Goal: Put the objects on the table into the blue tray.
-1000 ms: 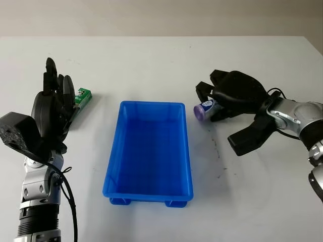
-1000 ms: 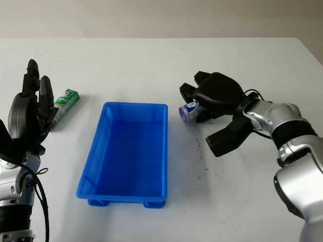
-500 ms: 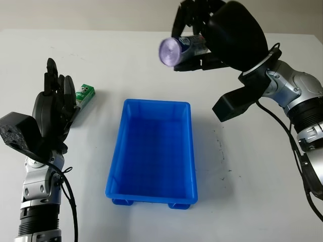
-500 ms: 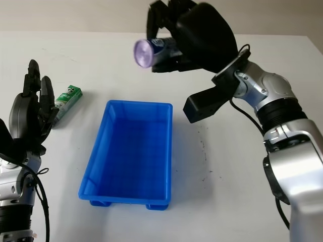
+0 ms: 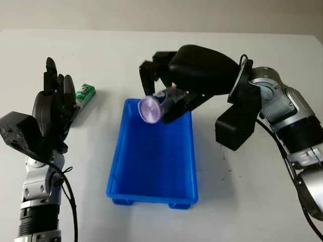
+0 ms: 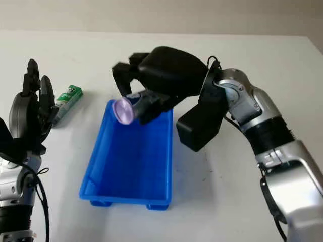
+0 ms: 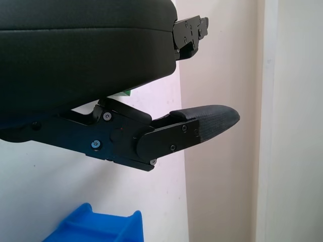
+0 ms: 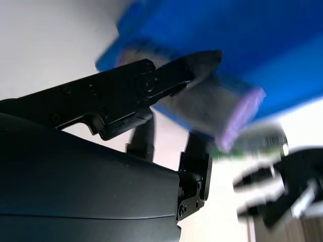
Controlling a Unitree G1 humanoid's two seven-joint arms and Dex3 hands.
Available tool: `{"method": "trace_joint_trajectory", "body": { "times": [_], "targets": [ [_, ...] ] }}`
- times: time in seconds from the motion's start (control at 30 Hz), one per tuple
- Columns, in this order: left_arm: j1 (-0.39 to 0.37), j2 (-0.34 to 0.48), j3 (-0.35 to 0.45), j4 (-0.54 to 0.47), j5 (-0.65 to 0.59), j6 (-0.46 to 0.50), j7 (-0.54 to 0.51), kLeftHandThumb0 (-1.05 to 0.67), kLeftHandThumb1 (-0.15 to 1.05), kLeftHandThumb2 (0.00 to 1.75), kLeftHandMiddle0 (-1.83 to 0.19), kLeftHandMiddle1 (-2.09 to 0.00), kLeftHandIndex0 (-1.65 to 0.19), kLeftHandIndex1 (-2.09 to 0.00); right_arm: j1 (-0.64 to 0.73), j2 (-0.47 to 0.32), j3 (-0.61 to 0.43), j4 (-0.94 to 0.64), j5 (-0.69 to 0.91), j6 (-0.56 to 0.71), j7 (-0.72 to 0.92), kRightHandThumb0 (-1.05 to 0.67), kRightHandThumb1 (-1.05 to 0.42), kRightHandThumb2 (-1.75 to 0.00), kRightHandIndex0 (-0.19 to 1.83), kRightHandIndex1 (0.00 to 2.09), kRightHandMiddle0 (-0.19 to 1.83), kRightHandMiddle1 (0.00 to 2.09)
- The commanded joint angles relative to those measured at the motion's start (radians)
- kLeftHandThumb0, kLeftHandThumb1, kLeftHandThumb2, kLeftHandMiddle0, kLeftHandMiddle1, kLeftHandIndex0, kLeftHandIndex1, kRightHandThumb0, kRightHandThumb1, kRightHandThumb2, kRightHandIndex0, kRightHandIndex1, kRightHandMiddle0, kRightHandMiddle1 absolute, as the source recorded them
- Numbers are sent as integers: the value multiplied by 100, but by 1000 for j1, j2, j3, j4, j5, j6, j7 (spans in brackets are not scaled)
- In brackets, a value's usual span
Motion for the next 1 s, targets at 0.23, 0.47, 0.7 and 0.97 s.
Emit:
{"method": "trace_joint_trajectory", "body": {
  "times": [0.23, 0.47, 0.7, 0.97],
  "targets": [
    [-1, 1, 6, 6, -7, -9, -6, -72, 105, 62, 19, 0, 19, 0, 25, 8, -71, -28, -5, -18, -7, -79, -105, -11, -19, 0, -19, 0],
    [1, 19, 7, -5, 8, -2, -3, -73, 105, 61, 19, 0, 19, 0, 78, 78, -210, 35, 56, -27, -234, -76, -105, -36, -19, 0, -19, 0],
    [-16, 137, -6, -51, 134, 41, 21, -63, 105, 49, 16, -3, 17, -1, 127, 84, -335, 92, 128, 63, -333, -67, -105, -33, -19, 0, -19, 0],
    [-153, 412, -127, -123, 373, 460, -108, -68, 105, 45, 15, -6, 15, -5, 136, 32, -336, 239, 42, 137, -376, -64, -105, -25, -14, 4, -13, 5]
  ]
}}
